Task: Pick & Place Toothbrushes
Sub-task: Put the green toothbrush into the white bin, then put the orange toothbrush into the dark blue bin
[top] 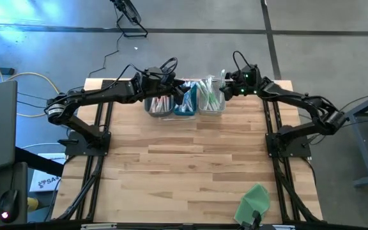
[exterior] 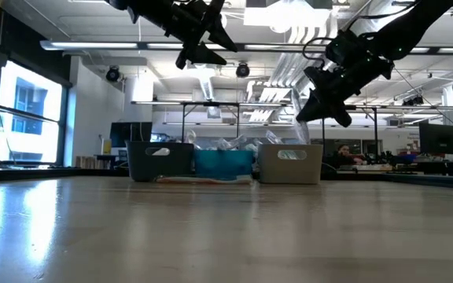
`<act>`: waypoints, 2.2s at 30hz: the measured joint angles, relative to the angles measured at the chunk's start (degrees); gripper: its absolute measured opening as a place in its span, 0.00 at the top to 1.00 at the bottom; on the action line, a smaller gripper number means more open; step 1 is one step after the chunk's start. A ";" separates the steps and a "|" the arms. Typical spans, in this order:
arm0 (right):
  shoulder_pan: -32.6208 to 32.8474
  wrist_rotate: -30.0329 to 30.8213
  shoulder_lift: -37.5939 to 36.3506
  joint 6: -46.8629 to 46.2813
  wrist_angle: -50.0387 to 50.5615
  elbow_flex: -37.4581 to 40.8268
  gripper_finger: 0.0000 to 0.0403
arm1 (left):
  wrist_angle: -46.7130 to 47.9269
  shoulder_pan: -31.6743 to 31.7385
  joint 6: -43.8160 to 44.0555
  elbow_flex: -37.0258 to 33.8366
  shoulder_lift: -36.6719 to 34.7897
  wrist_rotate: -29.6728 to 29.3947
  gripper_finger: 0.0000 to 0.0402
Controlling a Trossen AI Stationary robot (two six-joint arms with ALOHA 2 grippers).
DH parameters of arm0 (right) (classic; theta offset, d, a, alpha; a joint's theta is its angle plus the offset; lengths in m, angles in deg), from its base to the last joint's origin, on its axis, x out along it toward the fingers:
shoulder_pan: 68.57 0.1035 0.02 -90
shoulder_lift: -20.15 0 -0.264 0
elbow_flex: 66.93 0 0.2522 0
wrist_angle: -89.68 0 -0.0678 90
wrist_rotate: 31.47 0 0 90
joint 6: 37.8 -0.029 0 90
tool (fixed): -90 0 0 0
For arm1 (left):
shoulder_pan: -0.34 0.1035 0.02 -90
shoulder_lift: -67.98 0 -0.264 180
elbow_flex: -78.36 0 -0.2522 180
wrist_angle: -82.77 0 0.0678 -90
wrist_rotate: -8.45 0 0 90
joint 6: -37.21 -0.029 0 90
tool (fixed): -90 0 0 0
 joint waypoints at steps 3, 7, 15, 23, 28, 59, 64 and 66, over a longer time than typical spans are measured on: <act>0.60 0.51 0.08 -0.82 1.48 0.02 0.96 | 0.01 0.00 -0.01 0.00 0.00 -0.02 0.45; 0.68 0.88 0.18 -1.49 3.44 0.04 0.92 | 0.00 0.00 0.01 0.00 0.00 -0.02 0.45; 0.68 0.90 0.18 -1.14 4.24 0.03 0.66 | 0.01 0.00 0.28 0.00 0.00 0.01 0.45; -1.11 -0.78 -1.42 -1.08 1.32 0.02 0.53 | 0.65 0.00 3.07 0.00 0.00 1.76 0.45; -3.13 -6.61 -5.68 -1.05 -3.54 0.02 0.55 | 4.27 -0.02 3.03 0.00 0.00 5.20 0.45; -4.00 -11.21 -14.66 1.94 -24.56 -0.04 0.66 | 33.54 -9.63 -7.51 -0.09 17.39 -6.46 0.45; -4.00 -11.14 -14.66 2.70 -25.37 -0.04 0.66 | 32.39 -9.42 -6.11 -0.08 20.17 -6.38 0.45; -4.00 -11.16 -14.66 3.63 -25.62 -0.04 0.66 | 31.35 -9.41 -6.02 0.01 20.92 -6.33 0.45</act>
